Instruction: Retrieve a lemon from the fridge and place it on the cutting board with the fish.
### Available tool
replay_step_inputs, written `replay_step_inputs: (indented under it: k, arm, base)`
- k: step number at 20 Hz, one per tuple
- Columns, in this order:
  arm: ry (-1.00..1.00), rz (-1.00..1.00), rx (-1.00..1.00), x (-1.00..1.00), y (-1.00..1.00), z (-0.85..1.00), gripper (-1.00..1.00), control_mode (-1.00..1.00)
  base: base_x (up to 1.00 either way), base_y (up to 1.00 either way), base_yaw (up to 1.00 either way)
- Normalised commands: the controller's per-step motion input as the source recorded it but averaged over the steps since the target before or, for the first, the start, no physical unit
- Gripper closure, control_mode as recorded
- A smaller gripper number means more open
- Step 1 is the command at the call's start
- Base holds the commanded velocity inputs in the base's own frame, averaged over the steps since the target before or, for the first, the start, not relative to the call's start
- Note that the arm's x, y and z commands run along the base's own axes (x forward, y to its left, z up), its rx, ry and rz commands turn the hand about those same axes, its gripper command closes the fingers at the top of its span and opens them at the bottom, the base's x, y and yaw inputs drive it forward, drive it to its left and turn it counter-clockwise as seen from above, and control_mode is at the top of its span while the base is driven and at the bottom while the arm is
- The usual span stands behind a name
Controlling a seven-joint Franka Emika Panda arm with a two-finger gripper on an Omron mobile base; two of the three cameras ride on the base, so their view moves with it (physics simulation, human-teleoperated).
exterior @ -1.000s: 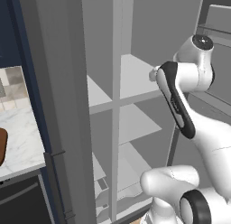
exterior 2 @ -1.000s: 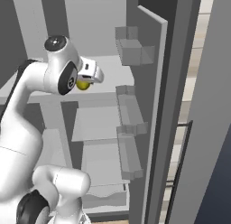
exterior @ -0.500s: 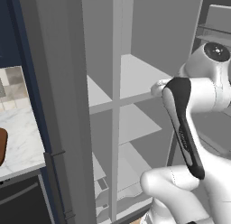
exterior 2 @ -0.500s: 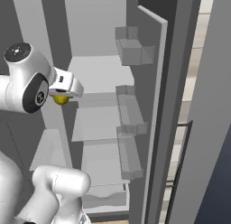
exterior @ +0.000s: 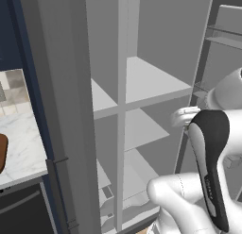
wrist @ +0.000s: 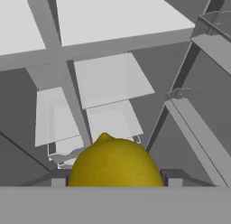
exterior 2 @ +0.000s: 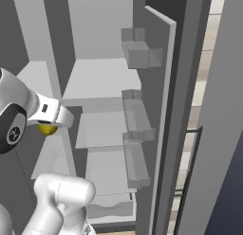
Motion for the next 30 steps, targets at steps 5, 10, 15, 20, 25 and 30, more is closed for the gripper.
replay_step_inputs:
  k: [5,10,15,20,25,30]
  arm:
    - [0.04,0.0,0.0,-0.04,0.0,-0.39,1.0,-1.0]
    - [0.02,0.0,0.0,0.0,0.0,-0.07,1.0,-1.0]
    - [0.0,0.0,0.0,0.0,0.0,0.0,1.0,-1.0]
    - [0.0,0.0,0.0,0.0,0.0,0.0,1.0,-1.0]
    - [0.0,0.0,0.0,-0.09,0.0,0.0,1.0,1.0]
    - [0.0,0.0,0.0,0.0,0.0,0.0,1.0,1.0]
  base:
    - [0.0,0.0,0.0]
    - [0.0,0.0,0.0]
    - [0.0,0.0,0.0]
    - [0.0,0.0,0.0]
    - [-0.11,0.0,0.0]
    - [-0.44,-0.08,0.0]
